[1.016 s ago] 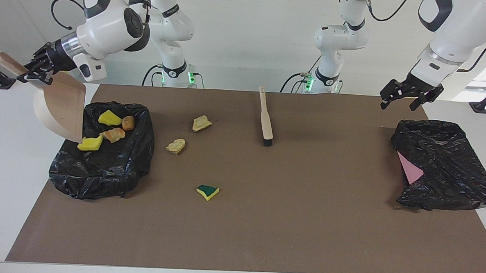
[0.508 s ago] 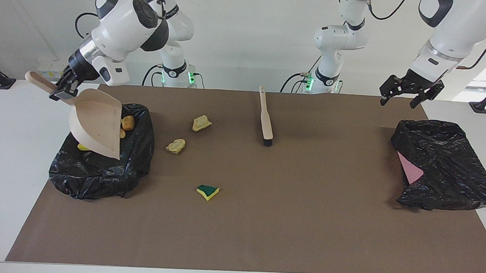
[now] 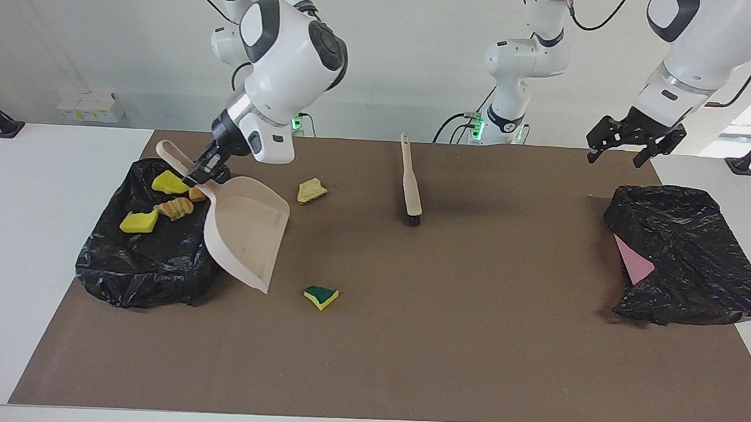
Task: Sweep and dump trash in bin
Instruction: 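Return the dustpan to the table center with the right gripper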
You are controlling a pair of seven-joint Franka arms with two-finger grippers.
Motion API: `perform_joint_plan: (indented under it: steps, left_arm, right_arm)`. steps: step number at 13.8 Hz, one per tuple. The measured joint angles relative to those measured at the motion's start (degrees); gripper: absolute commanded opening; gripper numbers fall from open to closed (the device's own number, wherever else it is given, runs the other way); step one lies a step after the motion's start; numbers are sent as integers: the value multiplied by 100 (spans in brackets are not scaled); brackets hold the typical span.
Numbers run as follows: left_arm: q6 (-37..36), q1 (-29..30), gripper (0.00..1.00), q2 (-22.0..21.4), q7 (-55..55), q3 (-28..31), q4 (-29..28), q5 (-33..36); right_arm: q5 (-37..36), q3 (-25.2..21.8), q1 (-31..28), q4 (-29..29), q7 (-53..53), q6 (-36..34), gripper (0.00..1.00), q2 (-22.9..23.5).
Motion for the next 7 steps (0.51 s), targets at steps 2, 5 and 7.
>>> perform_joint_plan:
  steps: [2, 5, 7]
  left_arm:
    - [-4, 4, 100, 0, 0, 3, 0, 0]
    - [-5, 4, 100, 0, 0, 3, 0, 0]
    - [-8, 4, 100, 0, 0, 3, 0, 0]
  right_arm:
    - [562, 0, 129, 361, 1190, -10, 0, 343]
    - [1226, -3, 358, 840, 2715, -9, 0, 754]
    - [1690, -1, 606, 1162, 3875, 6, 0, 1139]
